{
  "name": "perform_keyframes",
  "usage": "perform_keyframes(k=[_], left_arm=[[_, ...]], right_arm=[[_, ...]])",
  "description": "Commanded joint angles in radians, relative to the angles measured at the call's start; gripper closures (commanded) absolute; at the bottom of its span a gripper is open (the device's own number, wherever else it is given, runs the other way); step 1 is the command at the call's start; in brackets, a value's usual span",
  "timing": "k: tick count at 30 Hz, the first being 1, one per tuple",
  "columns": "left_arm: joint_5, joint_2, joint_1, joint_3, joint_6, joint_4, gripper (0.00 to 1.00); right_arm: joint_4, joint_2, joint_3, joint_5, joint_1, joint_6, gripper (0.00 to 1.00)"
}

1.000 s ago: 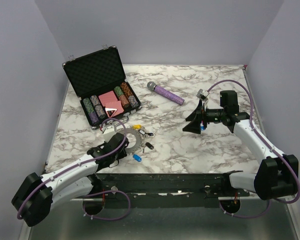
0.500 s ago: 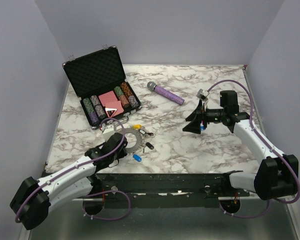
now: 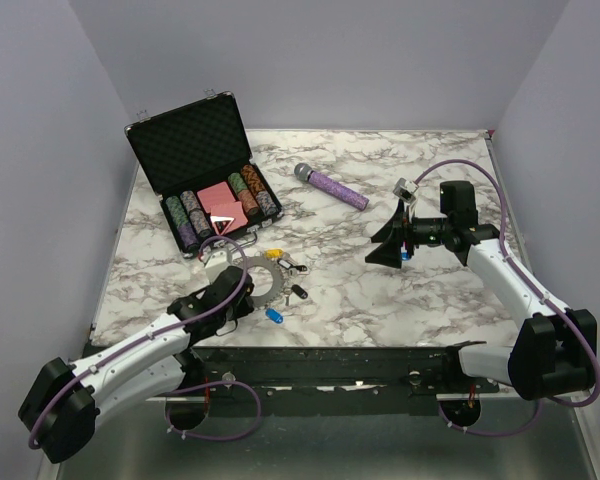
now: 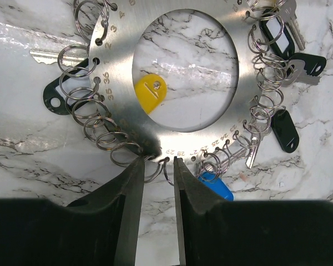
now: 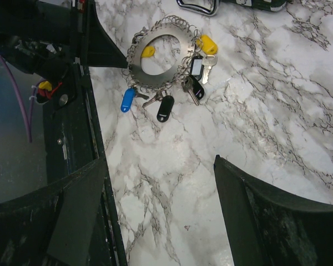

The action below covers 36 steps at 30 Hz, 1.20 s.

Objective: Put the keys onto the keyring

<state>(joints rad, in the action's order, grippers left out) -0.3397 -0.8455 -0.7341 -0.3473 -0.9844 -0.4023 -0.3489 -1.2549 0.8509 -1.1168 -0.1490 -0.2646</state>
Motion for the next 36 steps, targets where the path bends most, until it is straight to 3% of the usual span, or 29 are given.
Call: perform_keyframes(k=[1,16,36], left_arm=[[-0.005,0.052,0.004,0.024,-0.023,-0.047,0.64],[0.015,0.108,0.002,0.085,-0.057,-0.033,0.62],[0.036,0.083,0.006,0.1,-0.085,0.019,0.71]], right_arm=[[-0.024,0.003,0.014,-0.032,0.005,-0.019,0.13],[-0.024,0.0,0.014,-0.035,0.003,-0.022,0.13],[-0.028,0.002,0.017,-0.035,0.003,-0.022,0.13]])
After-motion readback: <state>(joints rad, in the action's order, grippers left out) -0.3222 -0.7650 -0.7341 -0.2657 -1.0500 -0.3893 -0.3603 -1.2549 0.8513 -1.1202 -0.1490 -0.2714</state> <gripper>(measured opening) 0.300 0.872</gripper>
